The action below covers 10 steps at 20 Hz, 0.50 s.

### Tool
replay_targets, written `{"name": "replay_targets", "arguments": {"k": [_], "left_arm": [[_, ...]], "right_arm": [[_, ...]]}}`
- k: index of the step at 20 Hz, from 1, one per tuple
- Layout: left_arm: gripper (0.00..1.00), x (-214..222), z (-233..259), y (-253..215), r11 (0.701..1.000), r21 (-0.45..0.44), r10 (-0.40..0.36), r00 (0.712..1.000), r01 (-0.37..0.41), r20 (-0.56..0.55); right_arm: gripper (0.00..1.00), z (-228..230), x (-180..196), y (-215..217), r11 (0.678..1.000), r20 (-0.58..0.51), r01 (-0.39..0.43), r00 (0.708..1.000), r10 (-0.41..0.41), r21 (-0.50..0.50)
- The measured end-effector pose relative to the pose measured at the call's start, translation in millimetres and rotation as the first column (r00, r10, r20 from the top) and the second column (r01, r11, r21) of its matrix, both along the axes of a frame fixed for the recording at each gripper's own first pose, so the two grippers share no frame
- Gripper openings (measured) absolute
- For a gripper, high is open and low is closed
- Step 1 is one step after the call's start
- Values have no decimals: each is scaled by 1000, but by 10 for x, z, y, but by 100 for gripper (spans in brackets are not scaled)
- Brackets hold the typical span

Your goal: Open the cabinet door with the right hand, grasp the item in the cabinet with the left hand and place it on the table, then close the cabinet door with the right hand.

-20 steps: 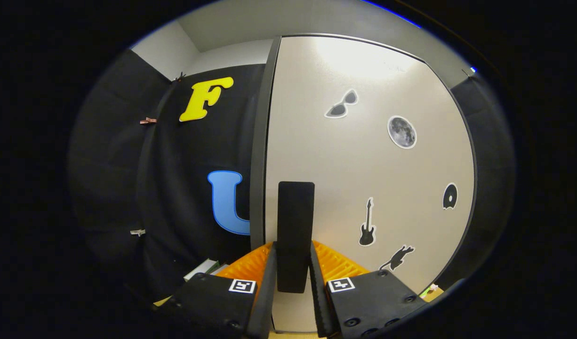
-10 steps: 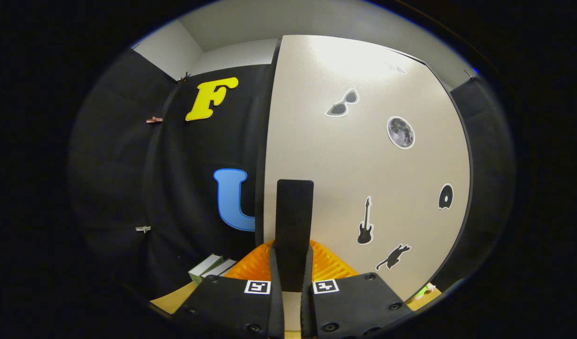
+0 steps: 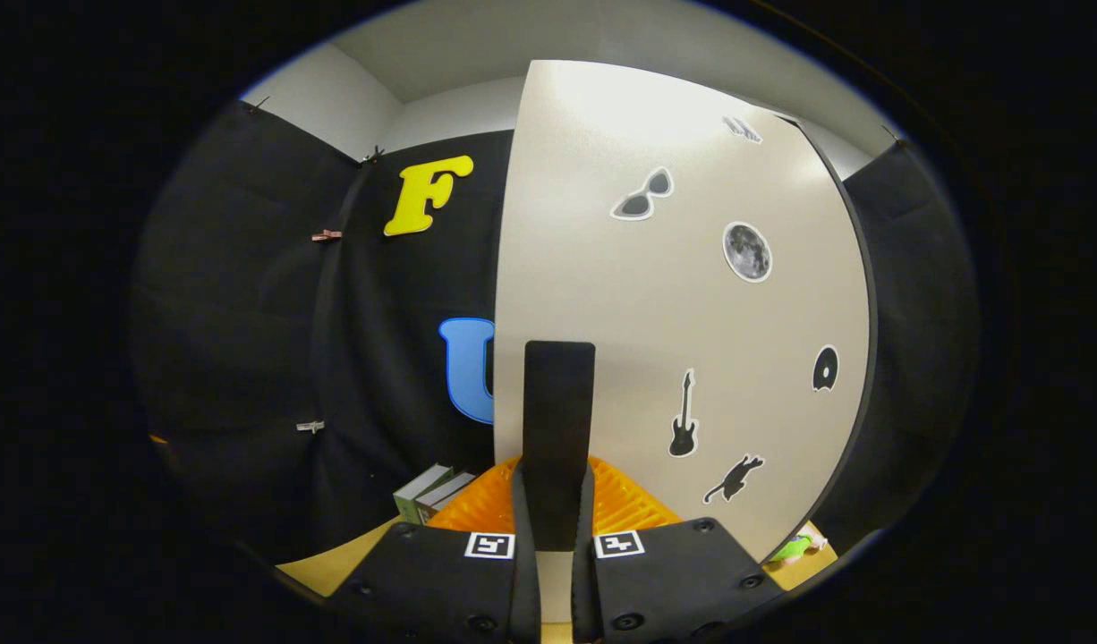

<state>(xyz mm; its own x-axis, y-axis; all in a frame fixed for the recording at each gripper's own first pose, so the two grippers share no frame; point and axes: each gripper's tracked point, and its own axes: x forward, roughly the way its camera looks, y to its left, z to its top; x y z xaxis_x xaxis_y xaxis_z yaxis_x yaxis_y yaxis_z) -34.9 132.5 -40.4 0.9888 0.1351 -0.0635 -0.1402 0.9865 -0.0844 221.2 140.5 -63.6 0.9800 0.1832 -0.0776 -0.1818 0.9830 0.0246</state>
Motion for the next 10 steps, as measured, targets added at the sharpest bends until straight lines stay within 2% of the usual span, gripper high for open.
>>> {"name": "replay_targets", "arguments": {"k": [3,5,10], "left_arm": [[94,2,17,-75,1000,28,-7,1000,7,-2],[95,103,5,-123,999,35,-38,999,38,-1],[95,43,62,-525,990,21,-141,990,141,13]], "right_arm": [[17,27,-185,-71,1000,-6,-24,1000,24,0],[17,50,-327,-147,1000,-6,-30,1000,30,-8],[17,114,-740,-415,999,-9,-29,1000,29,-17]]}}
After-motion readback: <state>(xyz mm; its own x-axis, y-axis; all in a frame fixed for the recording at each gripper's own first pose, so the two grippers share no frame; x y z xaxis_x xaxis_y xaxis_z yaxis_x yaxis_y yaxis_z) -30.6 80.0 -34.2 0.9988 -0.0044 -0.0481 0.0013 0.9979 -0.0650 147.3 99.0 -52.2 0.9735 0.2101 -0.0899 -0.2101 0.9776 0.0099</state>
